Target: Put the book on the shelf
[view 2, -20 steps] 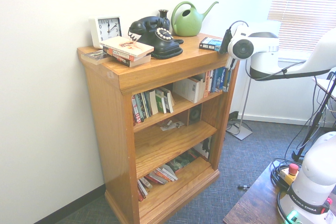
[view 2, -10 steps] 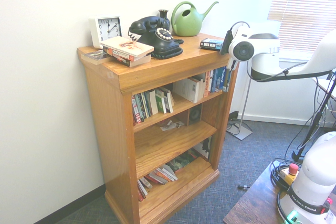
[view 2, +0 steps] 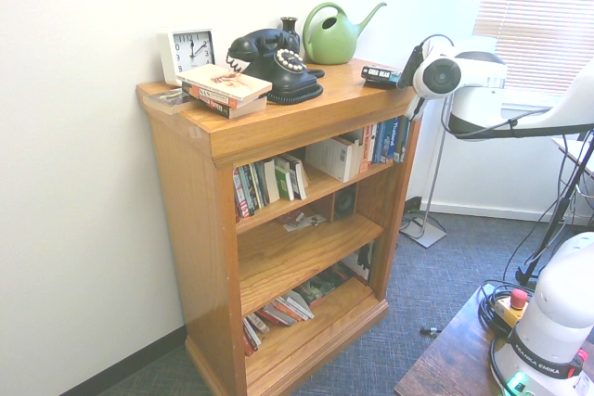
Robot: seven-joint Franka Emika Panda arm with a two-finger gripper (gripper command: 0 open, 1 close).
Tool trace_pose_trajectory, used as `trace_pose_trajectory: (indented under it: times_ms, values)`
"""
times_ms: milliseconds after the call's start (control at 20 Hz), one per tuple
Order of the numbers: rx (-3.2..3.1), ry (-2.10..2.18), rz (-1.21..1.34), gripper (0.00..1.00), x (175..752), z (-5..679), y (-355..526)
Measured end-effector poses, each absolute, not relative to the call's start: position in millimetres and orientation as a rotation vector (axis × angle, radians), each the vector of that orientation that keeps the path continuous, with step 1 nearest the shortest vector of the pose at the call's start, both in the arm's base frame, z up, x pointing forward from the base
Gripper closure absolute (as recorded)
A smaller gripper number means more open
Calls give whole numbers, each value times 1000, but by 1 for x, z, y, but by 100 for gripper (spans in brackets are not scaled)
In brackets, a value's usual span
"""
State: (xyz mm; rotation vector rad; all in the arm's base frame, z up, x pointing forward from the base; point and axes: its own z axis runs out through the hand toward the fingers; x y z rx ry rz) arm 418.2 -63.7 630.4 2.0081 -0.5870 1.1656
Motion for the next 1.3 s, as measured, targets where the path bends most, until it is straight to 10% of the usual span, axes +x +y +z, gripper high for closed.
trace_pose_trajectory:
  times_ms: [1300]
  values:
    - [2651, -1094, 872, 100, 281, 536, -4]
